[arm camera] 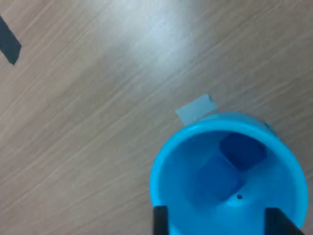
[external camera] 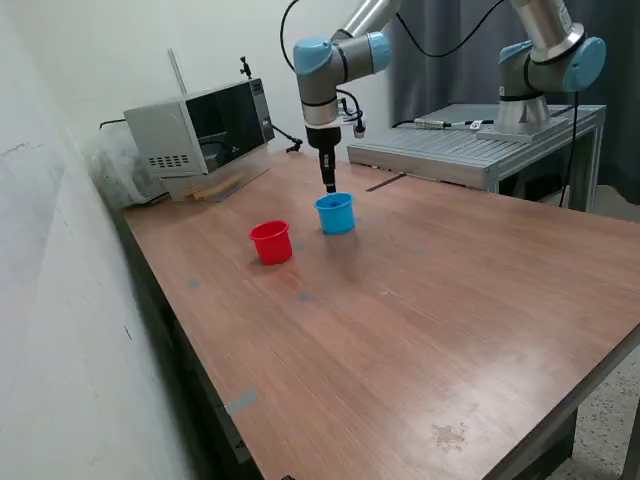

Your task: Place red objects in the red bin, and blue objects in the blue bin.

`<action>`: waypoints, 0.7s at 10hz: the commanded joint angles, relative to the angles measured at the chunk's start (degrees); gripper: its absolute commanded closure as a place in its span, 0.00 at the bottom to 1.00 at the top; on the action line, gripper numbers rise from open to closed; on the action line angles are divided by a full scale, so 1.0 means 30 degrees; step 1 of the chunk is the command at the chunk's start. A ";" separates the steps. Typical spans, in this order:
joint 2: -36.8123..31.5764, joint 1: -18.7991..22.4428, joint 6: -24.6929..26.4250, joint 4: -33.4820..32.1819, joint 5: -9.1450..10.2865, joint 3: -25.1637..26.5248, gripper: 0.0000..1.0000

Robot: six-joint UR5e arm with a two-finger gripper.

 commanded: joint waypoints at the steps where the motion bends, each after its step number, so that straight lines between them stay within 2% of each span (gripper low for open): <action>1: 0.0065 -0.0016 -0.0419 0.0098 0.0106 -0.0061 0.00; 2: 0.0036 0.0013 -0.1177 0.0157 0.0252 -0.0119 0.00; 3: -0.0110 0.0245 -0.2460 0.0679 0.1471 -0.0120 0.00; 4: -0.0662 0.0422 -0.3459 0.1497 0.3775 -0.0033 0.00; 5: -0.1451 0.1497 -0.4426 0.2317 0.5103 -0.0032 0.00; 7: -0.2887 0.2615 -0.4553 0.2907 0.5204 0.0463 0.00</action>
